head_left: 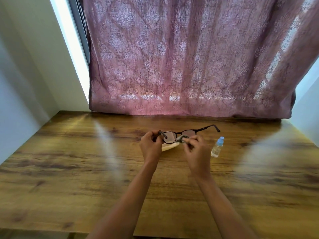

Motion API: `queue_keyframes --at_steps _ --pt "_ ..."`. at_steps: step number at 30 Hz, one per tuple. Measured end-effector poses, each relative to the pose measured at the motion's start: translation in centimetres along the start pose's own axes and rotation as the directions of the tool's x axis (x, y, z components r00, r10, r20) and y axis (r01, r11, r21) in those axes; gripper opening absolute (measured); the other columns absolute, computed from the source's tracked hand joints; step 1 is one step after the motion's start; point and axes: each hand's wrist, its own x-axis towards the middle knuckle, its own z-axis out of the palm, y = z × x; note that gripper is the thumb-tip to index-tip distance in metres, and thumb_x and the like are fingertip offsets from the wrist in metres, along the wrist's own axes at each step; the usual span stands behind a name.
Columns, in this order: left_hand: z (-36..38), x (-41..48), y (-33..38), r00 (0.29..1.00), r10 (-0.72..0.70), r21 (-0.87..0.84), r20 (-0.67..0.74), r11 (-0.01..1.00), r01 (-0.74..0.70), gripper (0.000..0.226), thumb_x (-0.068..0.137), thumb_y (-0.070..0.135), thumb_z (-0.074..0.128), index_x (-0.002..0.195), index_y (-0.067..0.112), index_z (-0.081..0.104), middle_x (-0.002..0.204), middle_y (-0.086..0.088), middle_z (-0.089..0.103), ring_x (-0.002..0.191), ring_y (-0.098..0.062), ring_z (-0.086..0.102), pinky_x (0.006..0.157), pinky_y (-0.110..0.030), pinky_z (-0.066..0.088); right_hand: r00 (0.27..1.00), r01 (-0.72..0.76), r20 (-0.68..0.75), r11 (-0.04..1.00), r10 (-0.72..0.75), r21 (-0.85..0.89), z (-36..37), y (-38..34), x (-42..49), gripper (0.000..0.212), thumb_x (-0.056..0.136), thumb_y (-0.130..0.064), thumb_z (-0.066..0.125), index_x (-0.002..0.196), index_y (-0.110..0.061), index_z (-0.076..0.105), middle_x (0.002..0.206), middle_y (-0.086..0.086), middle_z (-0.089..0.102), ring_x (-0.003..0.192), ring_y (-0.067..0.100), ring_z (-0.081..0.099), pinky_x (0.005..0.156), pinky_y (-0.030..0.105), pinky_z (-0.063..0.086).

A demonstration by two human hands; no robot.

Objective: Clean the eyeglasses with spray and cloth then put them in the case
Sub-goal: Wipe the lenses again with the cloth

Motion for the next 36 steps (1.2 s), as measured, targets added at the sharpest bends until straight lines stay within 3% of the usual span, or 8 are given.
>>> queue_keyframes --at_steps 2,6,11,17,23,29,32,36 --pt "0.2 0.2 0.0 1.000 -0.002 0.005 -0.005 1.000 0.002 0.007 0.081 0.004 0.066 0.084 0.009 0.070 0.070 0.003 0.065 0.058 0.003 0.059 0.051 -0.004 0.044 0.991 -0.040 -0.125 0.998 0.046 0.044 -0.9 0.2 0.3 0.016 0.077 0.005 0.067 0.093 0.004 0.067 0.088 0.009 0.061 0.073 0.007 0.053 0.070 -0.001 0.042" --pt "0.6 0.0 -0.1 1.000 -0.001 0.033 0.005 0.999 0.000 0.008 0.082 0.003 0.065 0.082 0.011 0.068 0.070 0.004 0.064 0.062 -0.001 0.059 0.050 -0.004 0.044 0.975 -0.054 -0.215 0.998 0.057 0.017 -1.3 1.3 1.1 0.019 0.077 0.003 0.068 0.095 0.003 0.069 0.089 0.012 0.062 0.075 0.017 0.059 0.069 0.015 0.048" --pt "0.8 -0.1 0.1 1.000 0.013 0.051 0.011 0.999 -0.013 0.008 0.082 0.003 0.065 0.084 0.009 0.070 0.067 0.007 0.063 0.061 0.001 0.058 0.049 -0.003 0.042 0.994 -0.054 -0.101 0.996 0.047 -0.074 -0.4 1.3 1.3 0.025 0.079 0.005 0.065 0.104 0.006 0.065 0.093 0.013 0.059 0.083 0.013 0.050 0.076 0.027 0.051" --pt "1.0 -0.3 0.2 1.000 0.007 0.012 0.008 1.000 -0.007 0.011 0.081 0.000 0.064 0.083 0.010 0.069 0.068 0.004 0.064 0.061 0.002 0.057 0.053 -0.007 0.045 1.000 0.009 0.030 0.985 -0.003 -0.173 0.5 1.2 -0.3 0.027 0.082 -0.001 0.062 0.109 0.001 0.063 0.095 0.010 0.056 0.088 0.021 0.055 0.075 0.019 0.040" --pt "1.0 -0.5 -0.2 1.000 0.005 0.033 0.028 0.999 -0.006 0.011 0.082 -0.003 0.063 0.087 0.003 0.069 0.074 -0.003 0.065 0.059 0.002 0.055 0.051 -0.002 0.042 0.997 -0.052 0.039 0.981 0.060 -0.184 -0.8 3.1 0.0 0.026 0.084 0.000 0.060 0.109 0.004 0.063 0.093 0.012 0.057 0.083 0.023 0.057 0.072 0.036 0.054" --pt "1.1 -0.4 -0.2 1.000 0.008 0.001 0.022 1.000 -0.008 0.007 0.082 0.002 0.065 0.085 0.006 0.069 0.072 -0.001 0.066 0.066 -0.011 0.062 0.055 -0.009 0.047 0.999 -0.030 0.036 0.988 0.036 -0.153 0.4 1.2 0.8 0.024 0.085 0.002 0.056 0.108 0.005 0.063 0.097 0.013 0.059 0.087 0.023 0.057 0.076 0.026 0.048" --pt "0.8 -0.3 -0.3 1.000 -0.003 0.001 0.003 1.000 0.003 0.008 0.082 0.003 0.066 0.086 0.008 0.070 0.071 0.001 0.066 0.066 -0.008 0.061 0.055 -0.008 0.047 0.998 0.011 0.069 0.985 0.001 -0.174 0.3 1.4 -0.3 0.021 0.085 0.001 0.057 0.105 0.004 0.064 0.094 0.012 0.059 0.085 0.021 0.058 0.073 0.020 0.043" --pt "0.4 -0.4 -0.2 1.000 -0.023 -0.026 0.019 0.999 0.023 0.013 0.082 0.000 0.063 0.086 0.012 0.069 0.079 -0.003 0.069 0.074 -0.011 0.065 0.062 -0.014 0.053 0.999 -0.027 0.037 0.981 0.035 -0.190 -0.5 2.6 -0.3 0.019 0.085 0.002 0.057 0.102 0.006 0.064 0.093 0.014 0.059 0.084 0.024 0.058 0.073 0.023 0.047"
